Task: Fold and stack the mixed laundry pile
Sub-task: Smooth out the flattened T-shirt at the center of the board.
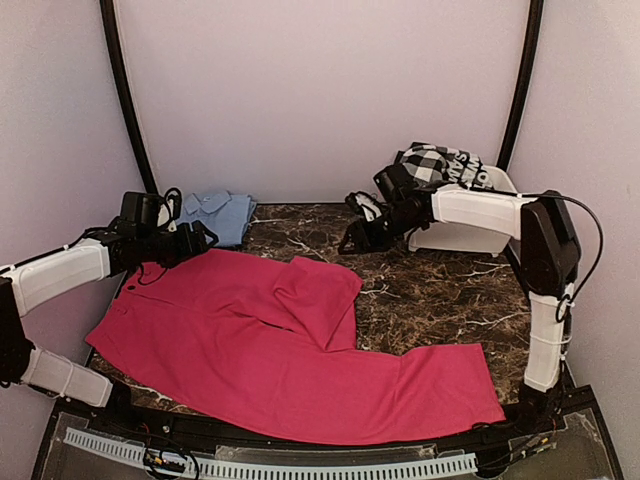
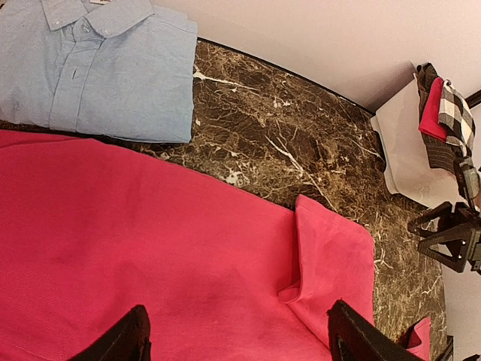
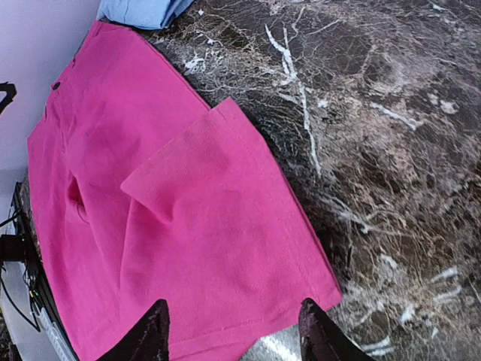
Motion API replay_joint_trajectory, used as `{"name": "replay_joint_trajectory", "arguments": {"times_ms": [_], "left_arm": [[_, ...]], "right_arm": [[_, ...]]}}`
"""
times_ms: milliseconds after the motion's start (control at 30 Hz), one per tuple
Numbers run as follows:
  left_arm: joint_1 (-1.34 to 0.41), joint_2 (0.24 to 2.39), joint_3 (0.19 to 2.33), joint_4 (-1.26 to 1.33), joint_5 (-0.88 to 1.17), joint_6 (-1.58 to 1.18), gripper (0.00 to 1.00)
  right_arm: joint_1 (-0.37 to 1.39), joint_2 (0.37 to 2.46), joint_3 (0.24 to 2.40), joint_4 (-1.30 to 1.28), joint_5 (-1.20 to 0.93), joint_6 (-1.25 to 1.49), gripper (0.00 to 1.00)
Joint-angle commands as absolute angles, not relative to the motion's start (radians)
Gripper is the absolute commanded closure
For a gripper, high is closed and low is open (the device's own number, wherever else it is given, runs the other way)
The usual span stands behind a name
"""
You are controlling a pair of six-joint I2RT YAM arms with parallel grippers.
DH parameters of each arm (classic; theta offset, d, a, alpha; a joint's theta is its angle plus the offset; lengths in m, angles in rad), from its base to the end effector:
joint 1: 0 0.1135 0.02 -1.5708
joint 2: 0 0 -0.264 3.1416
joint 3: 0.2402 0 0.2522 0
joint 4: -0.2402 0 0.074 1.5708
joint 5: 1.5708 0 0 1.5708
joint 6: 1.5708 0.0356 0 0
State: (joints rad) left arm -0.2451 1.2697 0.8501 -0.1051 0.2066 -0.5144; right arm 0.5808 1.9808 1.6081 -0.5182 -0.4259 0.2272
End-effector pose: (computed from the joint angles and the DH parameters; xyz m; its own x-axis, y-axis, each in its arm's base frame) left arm 0.2738 -0.0760 0.2661 -0.6247 -0.3401 -0.7029 0.1176 0.8489 -0.5153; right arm 0.3616 0.2549 0.2395 -0.7949 -0.2763 -0.5402 -0.5520 0.6990 0.4546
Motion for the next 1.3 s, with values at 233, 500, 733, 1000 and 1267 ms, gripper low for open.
{"name": "replay_joint_trajectory", "arguments": {"times_ms": [233, 500, 733, 1000, 1267], "left_arm": [[-0.249, 1.249, 0.86, -0.125, 0.207, -0.489, 0.2], [-0.249, 1.262, 0.869, -0.117, 0.21, -0.491, 0.2], [-0.249, 1.26, 0.863, -0.114, 0.207, -0.493, 0.2], [-0.249, 1.269, 0.861, -0.103, 0.211, -0.496, 0.2], [-0.249, 1.299, 0.864, -0.073, 0.23, -0.507, 0.2]], "right_arm": [[0.635, 2.373, 2.119, -0.786, -0.399, 0.035, 0.34], [0.641, 2.49, 2.203, -0.846, -0.391, 0.006, 0.33], [0.649, 2.451, 2.138, -0.82, -0.39, 0.007, 0.68], [0.648, 2.183, 1.849, -0.706, -0.307, 0.07, 0.89], [0.603, 2.015, 1.648, -0.639, -0.268, 0.109, 0.95]]}}
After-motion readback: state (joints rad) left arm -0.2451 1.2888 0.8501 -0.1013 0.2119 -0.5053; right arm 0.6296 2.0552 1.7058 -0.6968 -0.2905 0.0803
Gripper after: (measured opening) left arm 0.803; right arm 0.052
